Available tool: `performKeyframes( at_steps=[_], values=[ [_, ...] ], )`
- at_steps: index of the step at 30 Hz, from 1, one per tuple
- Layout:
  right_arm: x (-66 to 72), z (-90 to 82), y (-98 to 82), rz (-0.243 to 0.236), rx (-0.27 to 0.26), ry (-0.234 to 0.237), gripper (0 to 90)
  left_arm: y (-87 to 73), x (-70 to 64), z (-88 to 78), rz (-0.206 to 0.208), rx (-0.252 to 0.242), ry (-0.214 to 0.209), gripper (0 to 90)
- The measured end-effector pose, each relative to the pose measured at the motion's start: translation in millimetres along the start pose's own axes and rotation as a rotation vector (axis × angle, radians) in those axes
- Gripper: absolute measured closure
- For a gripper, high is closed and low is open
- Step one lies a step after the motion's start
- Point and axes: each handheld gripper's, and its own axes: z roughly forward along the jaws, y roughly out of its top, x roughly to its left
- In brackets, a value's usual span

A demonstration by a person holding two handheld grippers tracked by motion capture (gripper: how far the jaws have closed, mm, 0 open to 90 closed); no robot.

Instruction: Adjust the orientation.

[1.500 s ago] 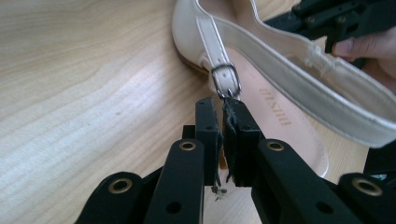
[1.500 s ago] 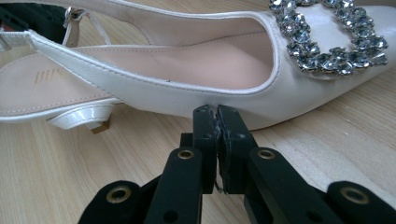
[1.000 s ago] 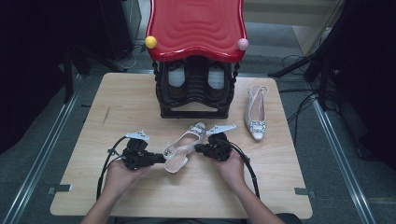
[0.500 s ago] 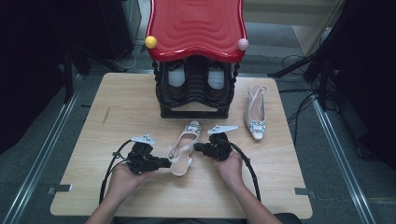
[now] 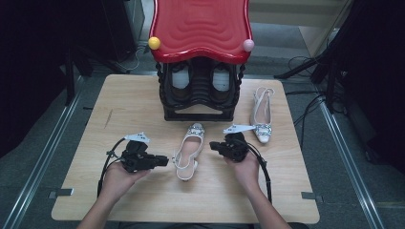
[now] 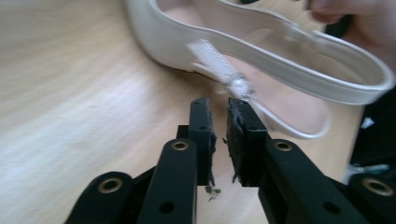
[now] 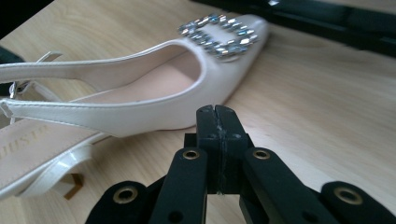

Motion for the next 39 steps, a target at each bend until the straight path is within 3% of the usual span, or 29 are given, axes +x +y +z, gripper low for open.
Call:
performKeyframes(
  at_steps=[6,14,24,39],
  values=[
    [-18.3,-26.9,-2.0,0.041,-0.034,-0.046,90.0,3.5,15.0,-3.3,0.001,-0.022,0.024,61.9],
    [-48.5,-61.9,-15.7,0.115,-0.084,-0.119,90.0,9.6,30.4,-2.9,-0.024,-0.042,0.036,51.0],
    [-84.7,-95.2,-27.9,0.202,-0.135,-0.211,90.0,10.0,34.3,-3.7,-0.013,-0.060,0.050,49.1],
    [-129.5,-109.8,-41.9,0.293,-0.124,-0.304,90.0,8.4,35.1,-4.8,-0.001,-0.052,0.056,47.0]
  ],
)
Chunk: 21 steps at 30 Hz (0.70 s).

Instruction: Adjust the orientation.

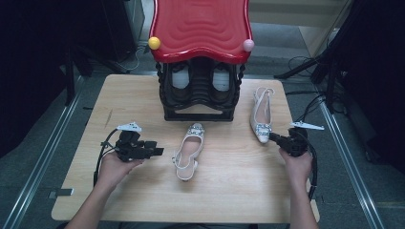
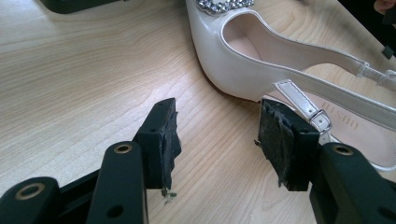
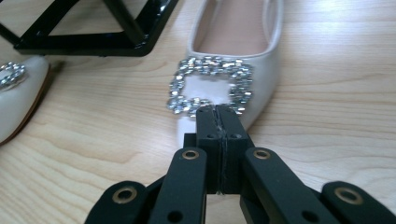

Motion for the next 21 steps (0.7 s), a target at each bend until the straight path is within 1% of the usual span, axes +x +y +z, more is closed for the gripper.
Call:
performKeyframes(
  at_steps=[1,3,5,7,9,10,11,13,18,19,21],
  values=[
    [-2.3,0.1,-0.1,0.007,0.004,-0.003,90.0,-0.3,0.2,-0.1,-0.002,0.004,0.000,46.7],
    [-6.6,3.0,-1.1,0.005,0.011,-0.011,90.0,-1.0,0.2,0.1,-0.004,0.000,0.000,46.5],
    [-9.3,6.7,-1.9,0.017,0.031,-0.028,90.0,-1.7,-0.2,-0.2,-0.003,-0.002,0.001,46.5],
    [-12.3,10.3,-2.6,0.017,0.038,-0.036,90.0,-2.5,-0.4,-0.5,-0.002,-0.001,0.003,46.5],
    [-12.9,13.8,-2.9,0.018,0.058,-0.050,90.0,-3.5,0.1,-1.6,-0.004,-0.004,0.004,46.4],
    [-13.2,15.3,-3.1,0.011,0.065,-0.056,90.0,-4.1,0.4,-2.3,-0.009,-0.004,0.003,46.2],
    [-12.8,16.7,-3.1,0.012,0.073,-0.060,90.0,-4.7,0.6,-3.0,-0.011,-0.009,0.009,46.1],
    [-11.6,19.5,-2.7,0.014,0.085,-0.051,90.0,-5.5,1.5,-4.4,-0.011,-0.012,0.010,46.2],
    [-5.3,22.2,-2.2,-0.010,0.100,-0.027,90.0,-6.0,2.5,-5.0,-0.015,-0.013,0.011,45.9],
    [-4.8,22.3,-2.3,-0.010,0.104,-0.025,90.0,-6.1,2.5,-4.5,-0.015,-0.011,0.013,45.8],
    [-4.3,22.6,-2.8,0.002,0.105,0.001,90.0,-6.4,2.8,-3.9,-0.018,-0.007,0.012,45.3]
  ],
)
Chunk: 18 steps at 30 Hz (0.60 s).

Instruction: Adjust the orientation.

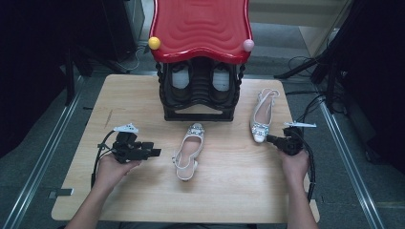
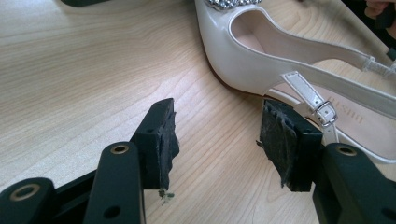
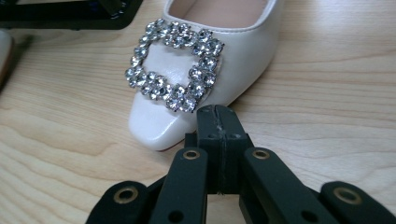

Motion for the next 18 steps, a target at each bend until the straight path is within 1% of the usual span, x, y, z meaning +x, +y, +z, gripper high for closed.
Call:
performKeyframes(
  at_steps=[2,4,8,11,13,18],
  values=[
    [0.9,1.6,-1.0,-0.006,0.000,0.035,90.0,-0.2,0.2,0.0,0.000,-0.003,0.000,45.2],
    [4.8,3.6,-1.4,-0.015,0.008,0.049,90.0,-0.3,0.5,-0.2,-0.002,-0.006,-0.002,45.2],
    [15.5,8.3,-0.3,-0.045,0.023,0.056,90.0,-0.7,1.4,-0.8,-0.005,-0.006,0.000,45.1],
    [23.2,14.1,0.1,-0.064,0.036,0.076,90.0,-1.5,2.1,-1.1,-0.005,-0.002,-0.003,44.9],
    [29.5,18.0,0.8,-0.085,0.044,0.072,90.0,-2.3,2.2,-1.7,-0.010,-0.002,-0.003,44.8],
    [40.4,27.8,5.7,-0.114,0.049,0.084,89.6,-6.1,2.9,-4.5,-0.017,-0.002,0.004,44.6]
  ],
)
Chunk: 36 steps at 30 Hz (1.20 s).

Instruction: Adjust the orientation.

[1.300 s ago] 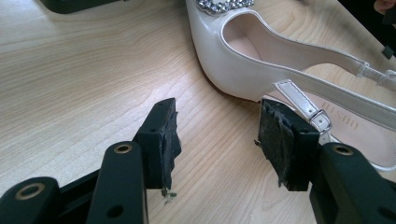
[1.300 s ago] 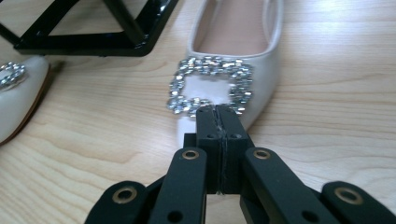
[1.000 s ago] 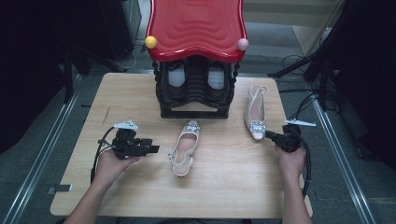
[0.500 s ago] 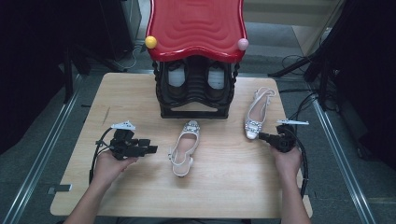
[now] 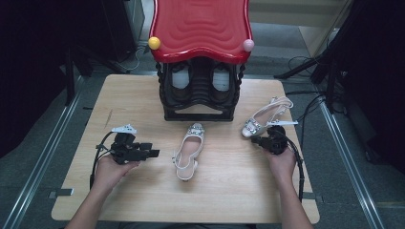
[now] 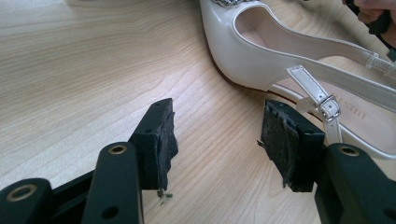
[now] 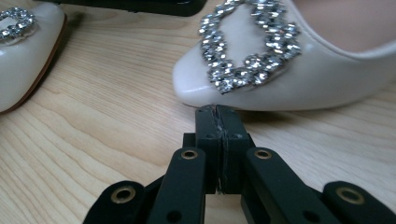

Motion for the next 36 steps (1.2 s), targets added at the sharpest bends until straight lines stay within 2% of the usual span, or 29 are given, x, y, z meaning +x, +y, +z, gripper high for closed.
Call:
performKeyframes(
  at_steps=[4,7,10,13,17,21,23,24,27,28,30,32,35,36],
  values=[
    [6.2,7.1,6.1,-0.011,0.007,0.023,89.6,-5.1,0.3,-3.6,-0.011,-0.008,0.010,44.7],
    [6.9,1.3,14.0,-0.017,-0.008,0.024,90.0,-8.5,1.7,-7.3,-0.016,-0.011,0.013,44.6],
    [6.1,-11.0,21.8,-0.033,-0.052,-0.008,90.0,-12.1,2.3,-11.0,-0.023,-0.020,0.021,44.6],
    [-0.2,-21.5,28.7,-0.009,-0.096,-0.028,90.0,-15.0,2.4,-13.5,-0.027,-0.021,0.027,44.7],
    [-13.3,-22.2,38.1,0.013,-0.118,-0.065,90.0,-18.7,1.1,-15.2,-0.029,-0.018,0.034,44.7],
    [-20.8,-17.8,44.7,0.009,-0.137,-0.109,90.0,-22.1,1.2,-18.7,-0.033,-0.026,0.045,44.7],
    [-23.3,-15.8,46.7,0.003,-0.134,-0.149,90.0,-23.4,2.3,-20.8,-0.032,-0.026,0.049,44.7],
    [-25.2,-14.1,47.0,0.008,-0.127,-0.153,90.0,-24.1,2.1,-21.3,-0.040,-0.027,0.049,44.6],
    [-27.8,-7.9,45.9,0.026,-0.089,-0.146,90.0,-25.1,2.3,-22.3,-0.044,-0.030,0.052,44.6],
    [-27.2,-5.5,45.7,0.019,-0.077,-0.143,90.0,-25.2,2.4,-22.5,-0.043,-0.028,0.052,44.7],
    [-24.5,-3.7,46.0,0.005,-0.078,-0.158,90.0,-25.1,2.3,-22.1,-0.042,-0.029,0.052,44.7],
    [-22.7,-2.8,46.3,0.011,-0.081,-0.156,90.0,-24.9,2.5,-21.0,-0.035,-0.020,0.049,44.6],
    [-19.9,-0.9,46.6,0.024,-0.070,-0.127,90.0,-24.9,1.7,-19.3,-0.034,-0.014,0.052,44.5],
    [-17.8,0.0,46.8,0.013,-0.068,-0.125,90.0,-24.9,1.6,-19.2,-0.031,-0.013,0.053,44.5]
  ],
)
